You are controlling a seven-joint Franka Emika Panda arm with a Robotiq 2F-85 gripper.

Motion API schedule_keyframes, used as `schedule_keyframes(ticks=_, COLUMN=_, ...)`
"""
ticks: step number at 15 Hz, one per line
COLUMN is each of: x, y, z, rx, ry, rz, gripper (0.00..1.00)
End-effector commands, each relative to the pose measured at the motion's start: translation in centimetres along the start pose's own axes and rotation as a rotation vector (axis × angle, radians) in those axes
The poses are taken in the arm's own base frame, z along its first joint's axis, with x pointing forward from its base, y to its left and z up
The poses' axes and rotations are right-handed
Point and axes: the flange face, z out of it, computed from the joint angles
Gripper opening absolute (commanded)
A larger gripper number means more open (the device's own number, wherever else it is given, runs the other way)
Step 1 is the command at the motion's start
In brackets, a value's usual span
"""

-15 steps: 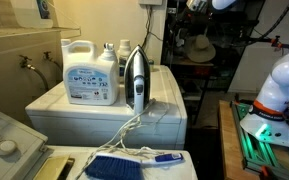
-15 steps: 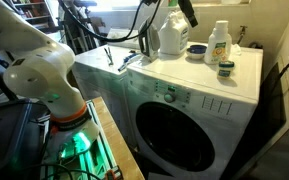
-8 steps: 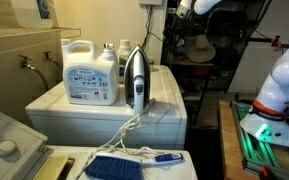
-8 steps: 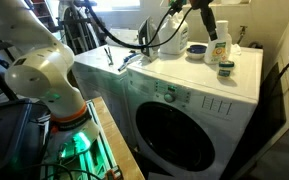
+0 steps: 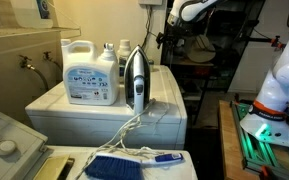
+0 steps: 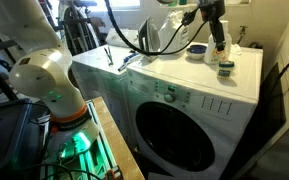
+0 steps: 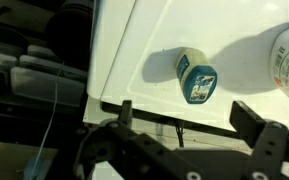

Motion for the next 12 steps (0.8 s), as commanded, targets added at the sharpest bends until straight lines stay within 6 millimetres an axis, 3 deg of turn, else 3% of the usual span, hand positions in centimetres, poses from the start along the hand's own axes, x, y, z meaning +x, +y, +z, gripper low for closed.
schedule_keyframes(ticks=1, x=0.8, y=-1.4, z=3.0, rx=-0.003, ry=-0.028, rz=-0.024, gripper=1.0)
schedule_keyframes(ticks=10, x=1.6, y=-3.6, z=8.1, rx=-0.025, ry=-0.052, rz=-0.065, gripper=1.0)
schedule_keyframes(ticks=11, x=1.0, y=-3.4, z=7.0, rx=-0.03, ry=-0.064, rz=-0.063, gripper=1.0)
schedule_keyframes(ticks=12, x=1.1, y=-3.6, z=7.3, rx=-0.031, ry=-0.064, rz=-0.064, gripper=1.0)
